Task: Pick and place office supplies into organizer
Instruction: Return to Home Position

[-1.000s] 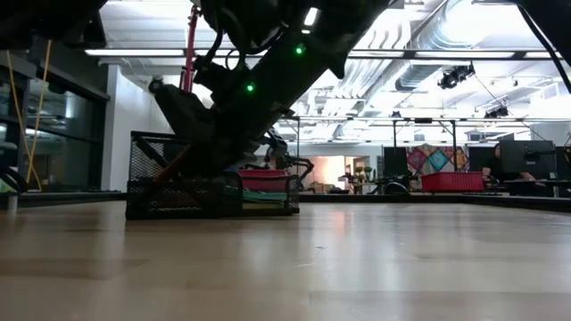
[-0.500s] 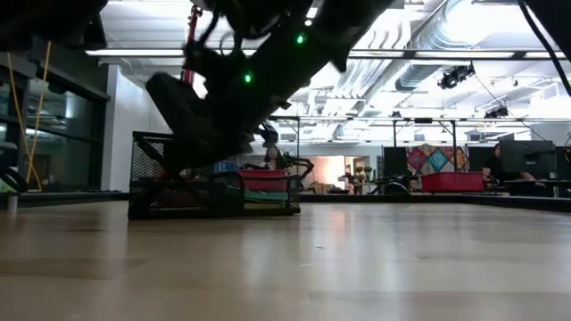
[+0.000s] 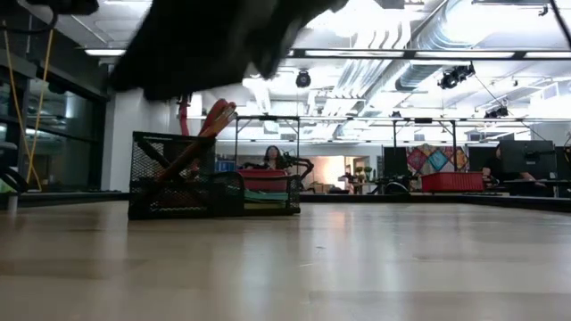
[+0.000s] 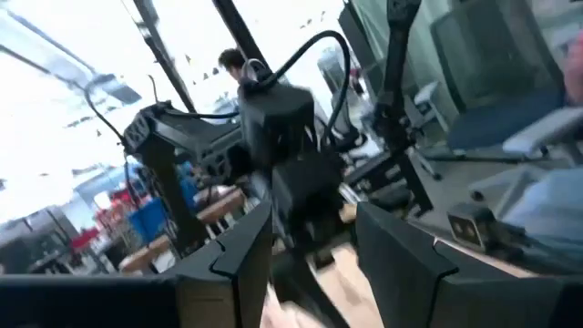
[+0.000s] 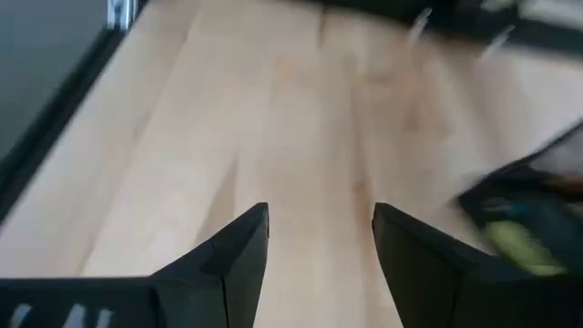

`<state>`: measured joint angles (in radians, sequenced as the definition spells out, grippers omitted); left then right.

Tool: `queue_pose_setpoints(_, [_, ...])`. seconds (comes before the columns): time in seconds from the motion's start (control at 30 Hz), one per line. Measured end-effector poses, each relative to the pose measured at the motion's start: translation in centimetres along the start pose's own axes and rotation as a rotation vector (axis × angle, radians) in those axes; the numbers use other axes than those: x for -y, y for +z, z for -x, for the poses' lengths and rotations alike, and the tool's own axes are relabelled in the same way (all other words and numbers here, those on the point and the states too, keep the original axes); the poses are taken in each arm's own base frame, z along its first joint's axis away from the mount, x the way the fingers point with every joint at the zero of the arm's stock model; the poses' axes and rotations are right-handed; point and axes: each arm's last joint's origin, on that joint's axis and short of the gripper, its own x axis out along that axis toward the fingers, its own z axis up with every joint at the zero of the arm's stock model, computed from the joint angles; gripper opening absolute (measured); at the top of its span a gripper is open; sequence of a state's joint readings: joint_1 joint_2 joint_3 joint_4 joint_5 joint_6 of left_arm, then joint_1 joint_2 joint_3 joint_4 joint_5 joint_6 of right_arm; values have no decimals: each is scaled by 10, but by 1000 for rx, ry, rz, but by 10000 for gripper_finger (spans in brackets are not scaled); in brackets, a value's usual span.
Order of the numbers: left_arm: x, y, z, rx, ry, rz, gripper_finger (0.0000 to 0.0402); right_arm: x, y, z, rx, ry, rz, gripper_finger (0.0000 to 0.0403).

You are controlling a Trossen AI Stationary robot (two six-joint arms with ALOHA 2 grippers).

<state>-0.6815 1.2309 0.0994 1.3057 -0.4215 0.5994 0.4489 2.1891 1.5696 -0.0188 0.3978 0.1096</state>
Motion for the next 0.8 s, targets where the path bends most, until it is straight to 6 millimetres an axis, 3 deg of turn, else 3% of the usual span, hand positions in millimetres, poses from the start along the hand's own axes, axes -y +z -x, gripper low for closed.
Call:
queue_pose_setpoints(0.1, [-4,5,1,42,27,-12,152,-8,15,31,60,-52,28,188])
queue_pose_setpoints(0.17, [-4,5,1,42,29,-48,152,-8,12,46,118,-21,30,188])
queue_pose_setpoints(0.37, [-4,4,1,13,53,-67,152,5,-50,91,345,143,-49,188])
queue_pose_setpoints(0.43, [-6,3,1,-22,99,-54,152,13,-61,111,434,205,-56,188])
queue_pose_setpoints(0.5, [-8,1,1,-87,189,-10,152,23,-72,129,499,225,-89,188])
queue_pose_setpoints(0.67, [-11,-12,6,-332,450,38,152,45,-106,167,467,224,-188,188])
queue_pose_setpoints(0.73, [-8,-15,7,-345,436,75,152,46,-119,184,472,237,-186,188])
queue_pose_setpoints(0.8, [-3,-18,6,-337,300,0,152,49,-128,199,484,222,-192,188])
